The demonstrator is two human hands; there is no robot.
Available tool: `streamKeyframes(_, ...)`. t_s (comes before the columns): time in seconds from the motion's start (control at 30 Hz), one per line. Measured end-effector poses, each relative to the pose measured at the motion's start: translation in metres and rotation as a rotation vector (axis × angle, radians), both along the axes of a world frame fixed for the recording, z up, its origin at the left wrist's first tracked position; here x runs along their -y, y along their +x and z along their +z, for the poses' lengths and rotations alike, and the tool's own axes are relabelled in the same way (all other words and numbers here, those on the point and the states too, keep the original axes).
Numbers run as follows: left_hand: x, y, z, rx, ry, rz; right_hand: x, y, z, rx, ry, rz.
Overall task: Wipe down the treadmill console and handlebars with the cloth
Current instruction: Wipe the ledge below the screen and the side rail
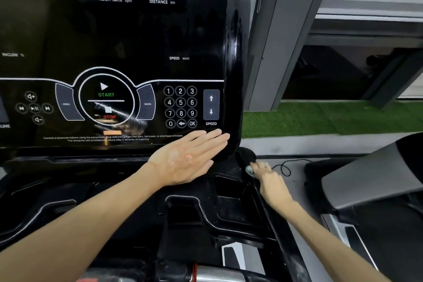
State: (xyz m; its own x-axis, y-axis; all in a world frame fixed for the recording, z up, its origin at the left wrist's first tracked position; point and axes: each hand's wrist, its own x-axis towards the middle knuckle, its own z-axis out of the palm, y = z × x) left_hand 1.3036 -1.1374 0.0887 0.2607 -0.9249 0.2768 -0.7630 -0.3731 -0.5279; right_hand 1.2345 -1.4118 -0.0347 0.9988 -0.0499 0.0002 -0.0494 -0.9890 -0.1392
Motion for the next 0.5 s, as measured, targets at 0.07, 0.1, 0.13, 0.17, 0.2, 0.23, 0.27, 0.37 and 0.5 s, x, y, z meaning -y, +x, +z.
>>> streamKeyframes(0.07,0.0,0.001,0.001,0.006,0.003,-0.001,-0.001,0.025,0.005,-0.035,0.017,-0.004)
streamKeyframes(0.1,0.0,0.0,0.0,0.005,0.002,0.0,-0.001,0.033,0.007,-0.066,0.025,-0.002)
streamKeyframes(0.13,0.0,0.001,0.0,0.001,0.0,0.001,-0.002,0.037,0.008,-0.083,0.027,-0.005)
streamKeyframes(0.17,0.0,0.0,-0.001,-0.006,0.0,0.002,-0.003,0.036,0.009,-0.086,0.027,-0.009)
streamKeyframes(0.2,0.0,0.0,-0.002,-0.015,0.003,0.004,-0.004,0.03,0.01,-0.078,0.025,-0.011)
streamKeyframes(0.23,0.0,0.0,-0.002,-0.019,0.007,0.006,-0.005,0.021,0.009,-0.062,0.021,-0.005)
streamKeyframes(0.27,0.0,0.0,-0.003,-0.018,0.007,0.008,-0.005,0.009,0.007,-0.047,0.01,0.009)
streamKeyframes(0.37,0.0,0.001,-0.002,-0.027,0.004,0.006,-0.008,-0.038,0.001,-0.037,-0.003,0.022)
streamKeyframes(0.5,0.0,0.001,-0.003,-0.045,-0.003,0.009,-0.01,-0.108,-0.004,-0.018,-0.018,-0.007)
